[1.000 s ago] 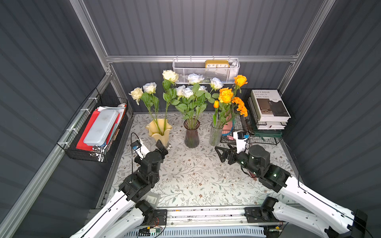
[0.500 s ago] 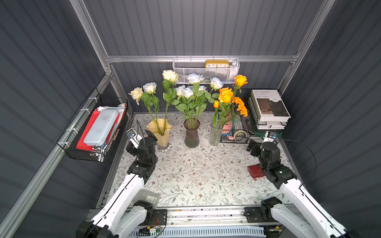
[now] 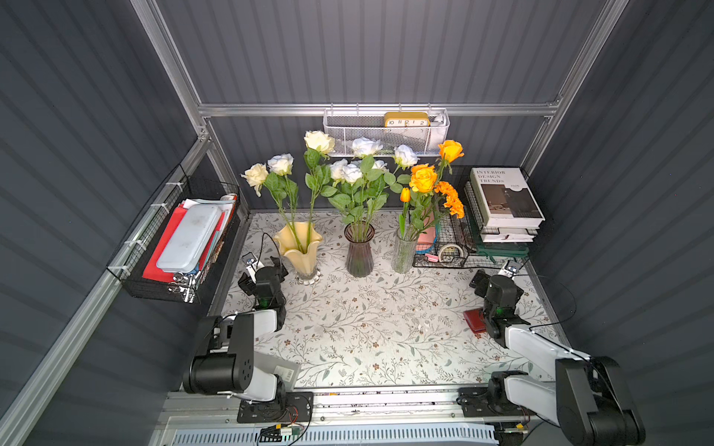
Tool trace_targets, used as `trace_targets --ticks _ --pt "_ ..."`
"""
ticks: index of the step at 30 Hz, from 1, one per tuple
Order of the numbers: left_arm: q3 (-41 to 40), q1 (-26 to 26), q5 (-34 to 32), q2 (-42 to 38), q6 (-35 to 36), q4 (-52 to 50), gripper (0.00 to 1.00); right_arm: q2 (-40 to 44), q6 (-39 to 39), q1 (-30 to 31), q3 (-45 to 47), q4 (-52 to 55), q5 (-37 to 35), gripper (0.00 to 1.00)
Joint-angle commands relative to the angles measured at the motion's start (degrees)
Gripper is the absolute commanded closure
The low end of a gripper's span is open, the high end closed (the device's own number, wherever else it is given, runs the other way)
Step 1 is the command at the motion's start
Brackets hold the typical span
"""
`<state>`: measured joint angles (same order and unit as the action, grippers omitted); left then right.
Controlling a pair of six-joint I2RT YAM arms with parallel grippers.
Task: Arrange the flowers in different vases according to their colors
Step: Reset both arms
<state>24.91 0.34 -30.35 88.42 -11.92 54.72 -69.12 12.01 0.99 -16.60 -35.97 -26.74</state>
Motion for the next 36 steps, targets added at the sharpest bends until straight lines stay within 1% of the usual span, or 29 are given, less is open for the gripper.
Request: trace_targets --ticks 1,3,4,5,6,7,8,9,10,11,12,13,14,15,24,36 --pt "-0.3 1.1 4.6 3.7 2.8 12.1 0.01 -4.2 -1.5 -1.0 1.4 -12.6 2.8 0.01" --pt "-1.9 1.1 9.2 8.4 5.0 20.5 0.01 -10.1 -2.1 -1.0 3.0 -21.1 3.8 0.01" --pt "-2.0 1.1 8.1 10.8 9.3 25.0 0.01 -13.7 -3.1 -1.1 3.4 -27.6 3.6 0.01" --pt "-1.4 1.0 9.0 10.2 6.8 22.7 0.01 -16.2 -4.3 -1.2 3.3 -31.3 4.7 0.01" --pt "0.1 1.2 10.4 8.3 4.4 16.1 0.01 -16.0 -4.8 -1.2 2.4 -28.7 6.5 0.01" --pt "0.8 2.1 10.2 9.7 4.4 18.1 0.01 -14.0 -4.0 -1.2 0.2 -20.8 6.4 0.01" --pt "1.1 2.7 11.0 9.9 4.2 16.8 0.01 -12.7 -3.3 -1.5 -2.7 -13.0 7.1 0.01" --pt "1.6 3.1 11.6 8.7 2.8 12.4 0.01 -12.2 -2.5 -1.8 -6.5 -5.1 7.7 0.01" --pt "1.2 3.3 11.6 9.3 3.2 14.8 0.01 -14.1 -3.2 -1.6 -8.6 -4.1 8.1 0.01" --pt "1.2 3.3 11.8 9.7 3.6 16.0 0.01 -16.0 -4.5 -1.3 -9.9 -4.6 9.3 0.01" --pt "1.6 3.3 11.8 9.0 3.0 13.1 0.01 -17.5 -5.4 -0.4 -10.8 -5.1 7.9 0.01" --pt "1.4 3.4 11.8 9.1 3.1 13.8 0.01 -17.8 -5.4 -0.2 -10.4 -6.2 7.4 0.01" --pt "1.3 3.4 11.6 9.5 3.3 14.9 0.01 -17.7 -5.4 -0.3 -10.1 -6.6 7.5 0.01" --pt "1.5 3.4 11.7 9.1 3.1 13.6 0.01 -17.6 -5.4 -0.4 -10.1 -6.4 7.6 0.01" --pt "1.3 3.4 11.6 9.0 3.1 13.9 0.01 -16.8 -5.4 -0.4 -10.6 -4.0 7.9 0.01" --pt "1.3 3.4 11.6 9.0 3.1 13.9 0.01 -16.8 -6.1 -0.3 -11.1 -3.5 8.6 0.01"
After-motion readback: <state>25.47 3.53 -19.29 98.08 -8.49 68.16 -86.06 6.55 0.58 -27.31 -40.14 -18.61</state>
